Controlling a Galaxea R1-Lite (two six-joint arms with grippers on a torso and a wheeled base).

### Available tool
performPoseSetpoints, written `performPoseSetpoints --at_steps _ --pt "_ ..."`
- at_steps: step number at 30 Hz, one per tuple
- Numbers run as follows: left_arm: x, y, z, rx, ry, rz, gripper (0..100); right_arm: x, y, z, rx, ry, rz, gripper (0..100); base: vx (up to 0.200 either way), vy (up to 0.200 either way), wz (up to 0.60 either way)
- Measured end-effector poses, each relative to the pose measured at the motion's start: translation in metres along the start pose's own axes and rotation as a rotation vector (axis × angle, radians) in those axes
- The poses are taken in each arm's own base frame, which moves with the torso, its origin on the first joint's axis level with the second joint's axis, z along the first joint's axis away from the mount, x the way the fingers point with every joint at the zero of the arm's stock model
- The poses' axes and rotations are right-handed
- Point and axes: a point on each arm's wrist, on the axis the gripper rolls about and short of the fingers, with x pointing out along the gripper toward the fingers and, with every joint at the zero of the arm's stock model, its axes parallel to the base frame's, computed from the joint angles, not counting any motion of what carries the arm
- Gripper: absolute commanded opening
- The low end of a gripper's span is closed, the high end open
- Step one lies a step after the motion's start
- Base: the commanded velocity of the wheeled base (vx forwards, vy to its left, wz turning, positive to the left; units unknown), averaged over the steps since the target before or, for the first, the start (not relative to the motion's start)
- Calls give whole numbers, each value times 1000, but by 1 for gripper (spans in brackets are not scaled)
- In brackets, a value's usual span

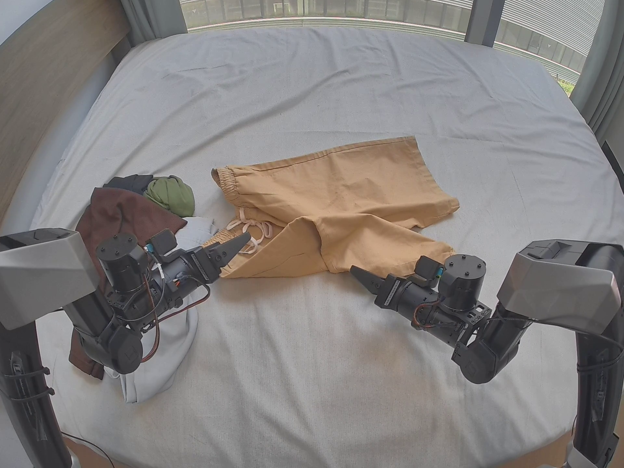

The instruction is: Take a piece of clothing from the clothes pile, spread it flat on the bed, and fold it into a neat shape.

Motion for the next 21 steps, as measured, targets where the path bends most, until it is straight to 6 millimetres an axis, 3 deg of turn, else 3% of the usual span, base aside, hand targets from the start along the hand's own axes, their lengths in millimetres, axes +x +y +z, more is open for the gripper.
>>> performPoseSetpoints --at_steps 13,21 --pt "0 0 -1 -1 3 0 100 -3 -7 -6 6 7 -38 0 0 0 0" --pt "0 0 -1 -1 3 0 100 -28 -6 5 12 21 -72 0 0 0 0"
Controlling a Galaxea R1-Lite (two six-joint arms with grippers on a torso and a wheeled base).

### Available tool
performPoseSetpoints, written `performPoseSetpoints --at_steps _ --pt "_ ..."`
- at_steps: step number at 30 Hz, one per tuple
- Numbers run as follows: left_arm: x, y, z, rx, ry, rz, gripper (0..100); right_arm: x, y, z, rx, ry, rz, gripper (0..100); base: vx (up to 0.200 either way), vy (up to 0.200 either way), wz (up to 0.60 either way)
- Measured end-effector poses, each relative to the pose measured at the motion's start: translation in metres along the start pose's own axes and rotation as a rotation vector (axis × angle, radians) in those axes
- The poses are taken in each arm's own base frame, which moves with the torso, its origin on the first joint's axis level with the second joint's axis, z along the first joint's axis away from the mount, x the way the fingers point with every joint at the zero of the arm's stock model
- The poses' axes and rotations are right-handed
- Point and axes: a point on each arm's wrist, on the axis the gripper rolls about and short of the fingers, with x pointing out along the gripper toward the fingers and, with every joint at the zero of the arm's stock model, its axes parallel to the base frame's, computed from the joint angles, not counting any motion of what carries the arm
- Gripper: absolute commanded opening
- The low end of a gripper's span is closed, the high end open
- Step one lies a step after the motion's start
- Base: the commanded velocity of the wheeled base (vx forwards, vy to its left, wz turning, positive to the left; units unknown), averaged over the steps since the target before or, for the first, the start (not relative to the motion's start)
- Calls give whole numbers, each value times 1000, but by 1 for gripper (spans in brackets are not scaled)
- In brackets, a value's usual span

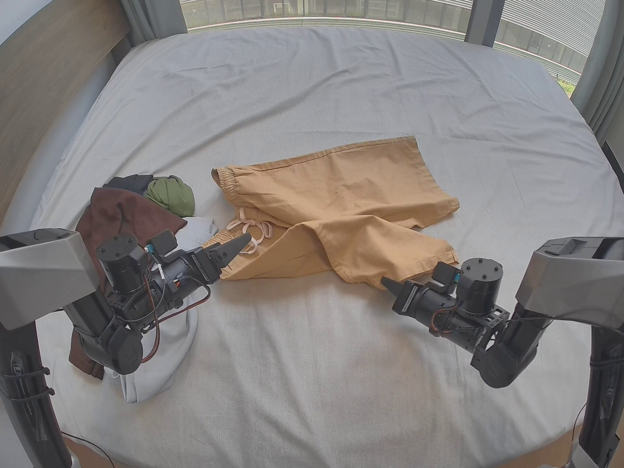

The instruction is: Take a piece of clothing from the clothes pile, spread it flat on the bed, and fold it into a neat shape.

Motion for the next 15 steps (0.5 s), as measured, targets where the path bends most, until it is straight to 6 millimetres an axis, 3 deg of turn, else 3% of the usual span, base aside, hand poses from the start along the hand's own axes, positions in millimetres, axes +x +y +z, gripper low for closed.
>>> performPoseSetpoints --at_steps 7,15 --pt "0 -1 0 1 -2 -2 100 -39 -3 17 28 23 -56 0 0 0 0" --pt "0 -1 0 3 -2 -3 100 -79 -27 29 77 59 -167 0 0 0 0"
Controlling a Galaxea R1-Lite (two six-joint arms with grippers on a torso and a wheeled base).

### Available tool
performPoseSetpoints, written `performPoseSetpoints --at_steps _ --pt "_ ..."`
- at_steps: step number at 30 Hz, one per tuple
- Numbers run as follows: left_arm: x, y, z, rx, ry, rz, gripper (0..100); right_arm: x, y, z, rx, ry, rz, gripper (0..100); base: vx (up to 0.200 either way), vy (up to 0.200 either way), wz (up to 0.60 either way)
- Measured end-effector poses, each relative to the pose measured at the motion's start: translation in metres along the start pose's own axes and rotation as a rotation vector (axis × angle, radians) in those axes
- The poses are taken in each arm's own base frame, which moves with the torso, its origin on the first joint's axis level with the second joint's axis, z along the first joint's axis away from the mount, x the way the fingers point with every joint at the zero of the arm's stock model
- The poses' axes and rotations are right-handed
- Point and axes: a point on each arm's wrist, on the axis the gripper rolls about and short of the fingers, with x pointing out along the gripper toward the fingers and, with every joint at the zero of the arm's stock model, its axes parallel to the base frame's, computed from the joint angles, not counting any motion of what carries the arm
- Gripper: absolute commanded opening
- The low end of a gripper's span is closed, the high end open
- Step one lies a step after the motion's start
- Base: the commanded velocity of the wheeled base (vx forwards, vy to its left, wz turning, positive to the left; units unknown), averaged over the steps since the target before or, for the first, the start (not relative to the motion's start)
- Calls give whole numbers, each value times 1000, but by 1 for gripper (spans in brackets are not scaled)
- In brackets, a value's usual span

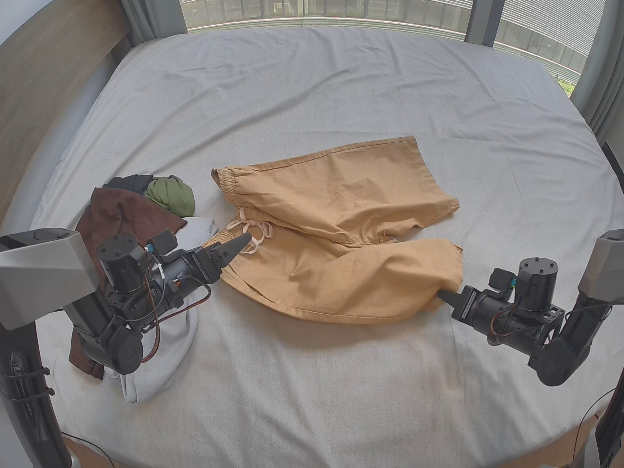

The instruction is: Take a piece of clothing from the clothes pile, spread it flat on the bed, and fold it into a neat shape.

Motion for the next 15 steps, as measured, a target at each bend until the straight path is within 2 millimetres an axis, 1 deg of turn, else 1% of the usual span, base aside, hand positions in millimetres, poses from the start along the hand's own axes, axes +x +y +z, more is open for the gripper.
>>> performPoseSetpoints --at_steps 6,15 --pt "0 1 0 0 1 1 100 -11 -17 2 36 45 -61 0 0 0 0" --pt "0 1 0 -1 1 2 100 -13 -35 5 68 62 -118 0 0 0 0"
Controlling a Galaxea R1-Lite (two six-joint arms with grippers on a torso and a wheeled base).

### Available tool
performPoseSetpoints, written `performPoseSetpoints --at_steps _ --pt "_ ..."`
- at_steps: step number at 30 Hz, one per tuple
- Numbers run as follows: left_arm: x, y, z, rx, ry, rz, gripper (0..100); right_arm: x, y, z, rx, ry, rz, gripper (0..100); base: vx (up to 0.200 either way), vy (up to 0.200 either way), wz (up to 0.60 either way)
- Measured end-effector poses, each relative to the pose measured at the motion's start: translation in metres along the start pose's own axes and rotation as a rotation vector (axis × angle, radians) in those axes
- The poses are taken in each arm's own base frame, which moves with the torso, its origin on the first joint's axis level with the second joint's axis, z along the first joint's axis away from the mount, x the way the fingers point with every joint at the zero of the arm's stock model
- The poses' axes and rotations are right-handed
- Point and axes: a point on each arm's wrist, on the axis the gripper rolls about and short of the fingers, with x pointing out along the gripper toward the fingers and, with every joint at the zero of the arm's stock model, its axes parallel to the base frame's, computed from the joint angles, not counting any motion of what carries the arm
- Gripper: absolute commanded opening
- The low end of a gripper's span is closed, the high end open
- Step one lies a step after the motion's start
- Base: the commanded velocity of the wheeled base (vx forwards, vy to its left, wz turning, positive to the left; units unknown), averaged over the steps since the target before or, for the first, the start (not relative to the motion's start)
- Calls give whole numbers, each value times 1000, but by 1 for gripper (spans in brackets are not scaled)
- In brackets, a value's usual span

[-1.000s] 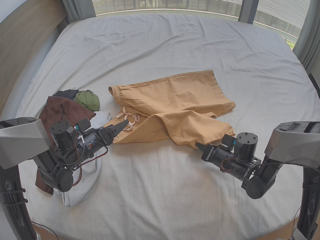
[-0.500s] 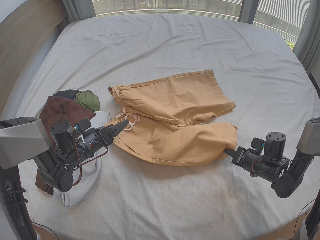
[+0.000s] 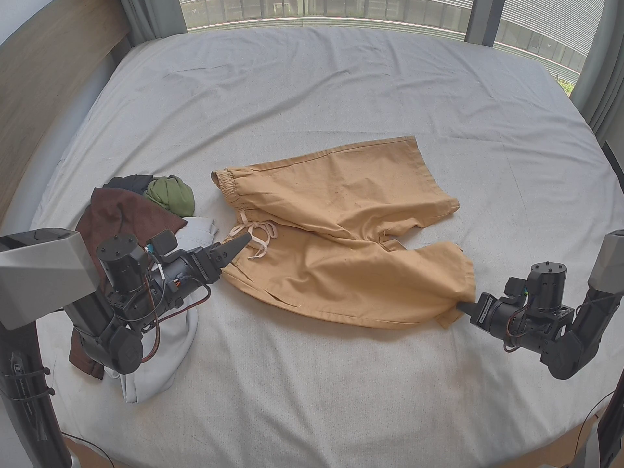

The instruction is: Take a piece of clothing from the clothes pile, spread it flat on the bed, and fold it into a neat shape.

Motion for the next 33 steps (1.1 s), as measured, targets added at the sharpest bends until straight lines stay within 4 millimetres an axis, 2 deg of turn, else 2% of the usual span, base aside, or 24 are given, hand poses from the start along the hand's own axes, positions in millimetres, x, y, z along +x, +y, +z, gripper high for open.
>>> performPoseSetpoints --at_steps 7,8,17,27,33 --pt "0 0 -1 6 4 2 100 8 -6 0 -7 -29 28 0 0 0 0" --pt "0 0 -2 9 5 2 100 9 -6 -1 -9 -35 36 100 0 0 0" --pt "-1 1 -1 13 5 5 100 10 -6 -6 -34 -84 107 100 0 0 0" --pt "-1 2 -2 13 6 6 100 10 -14 -30 -49 56 159 100 0 0 0" --pt "-1 2 -2 12 7 8 100 12 -12 -32 -120 68 177 100 0 0 0"
